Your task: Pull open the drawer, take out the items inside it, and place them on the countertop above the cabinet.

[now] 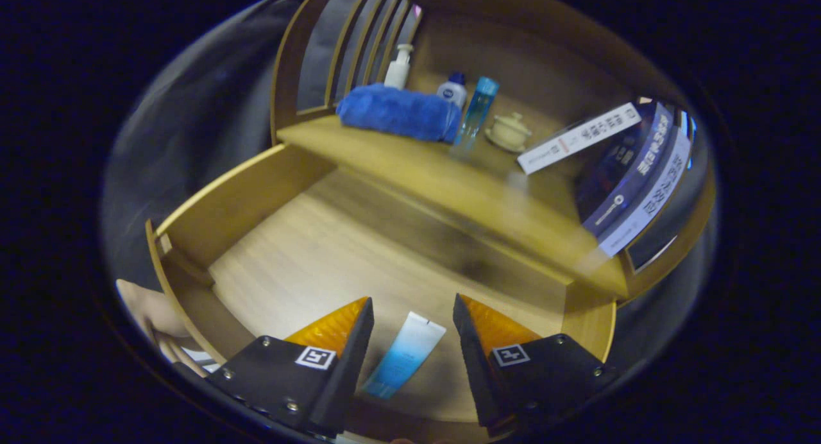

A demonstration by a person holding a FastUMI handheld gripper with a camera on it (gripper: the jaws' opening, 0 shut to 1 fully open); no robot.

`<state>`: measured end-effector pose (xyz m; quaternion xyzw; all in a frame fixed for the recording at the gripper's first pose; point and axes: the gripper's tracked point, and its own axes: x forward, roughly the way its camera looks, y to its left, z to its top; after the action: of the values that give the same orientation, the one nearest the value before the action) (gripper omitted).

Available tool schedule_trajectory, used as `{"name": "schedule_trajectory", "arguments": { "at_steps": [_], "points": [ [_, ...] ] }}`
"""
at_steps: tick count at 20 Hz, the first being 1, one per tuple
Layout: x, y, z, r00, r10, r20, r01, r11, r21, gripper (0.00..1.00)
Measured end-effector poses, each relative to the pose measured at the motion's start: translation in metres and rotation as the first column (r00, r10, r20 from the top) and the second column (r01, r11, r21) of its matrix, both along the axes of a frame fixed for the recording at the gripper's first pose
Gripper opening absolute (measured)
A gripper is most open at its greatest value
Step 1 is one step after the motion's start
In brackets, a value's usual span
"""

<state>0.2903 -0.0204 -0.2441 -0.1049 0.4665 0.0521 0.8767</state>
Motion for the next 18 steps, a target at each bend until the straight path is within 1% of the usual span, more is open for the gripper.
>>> {"name": "schedule_trajectory", "arguments": {
  "at_steps": [3,5,8,11,12,13,15,16,17,18],
  "points": [
    [-0.011,-0.009,-0.027,0.994,0.025,-0.102,-0.032,0.997,-0.070,0.74],
    [-0.020,-0.008,-0.041,0.982,0.019,-0.187,-0.030,0.998,-0.056,0.74],
    [-0.028,-0.008,-0.050,0.965,0.008,-0.261,-0.016,1.000,-0.027,0.74],
    [-0.043,-0.009,-0.060,0.937,-0.007,-0.350,0.006,1.000,-0.004,0.74],
    [-0.040,-0.009,-0.059,0.940,-0.016,-0.341,0.020,1.000,0.007,0.74],
    [-0.043,-0.009,-0.062,0.932,-0.019,-0.362,0.025,1.000,0.012,0.74],
    [-0.045,-0.009,-0.064,0.929,-0.026,-0.370,0.045,0.998,0.042,0.74],
    [-0.039,-0.009,-0.069,0.929,-0.040,-0.368,0.068,0.996,0.063,0.72],
    [-0.043,-0.013,-0.064,0.928,-0.048,-0.369,0.078,0.995,0.066,0.68],
    [-0.042,-0.014,-0.063,0.931,-0.041,-0.362,0.071,0.995,0.070,0.64]
  ]
}}
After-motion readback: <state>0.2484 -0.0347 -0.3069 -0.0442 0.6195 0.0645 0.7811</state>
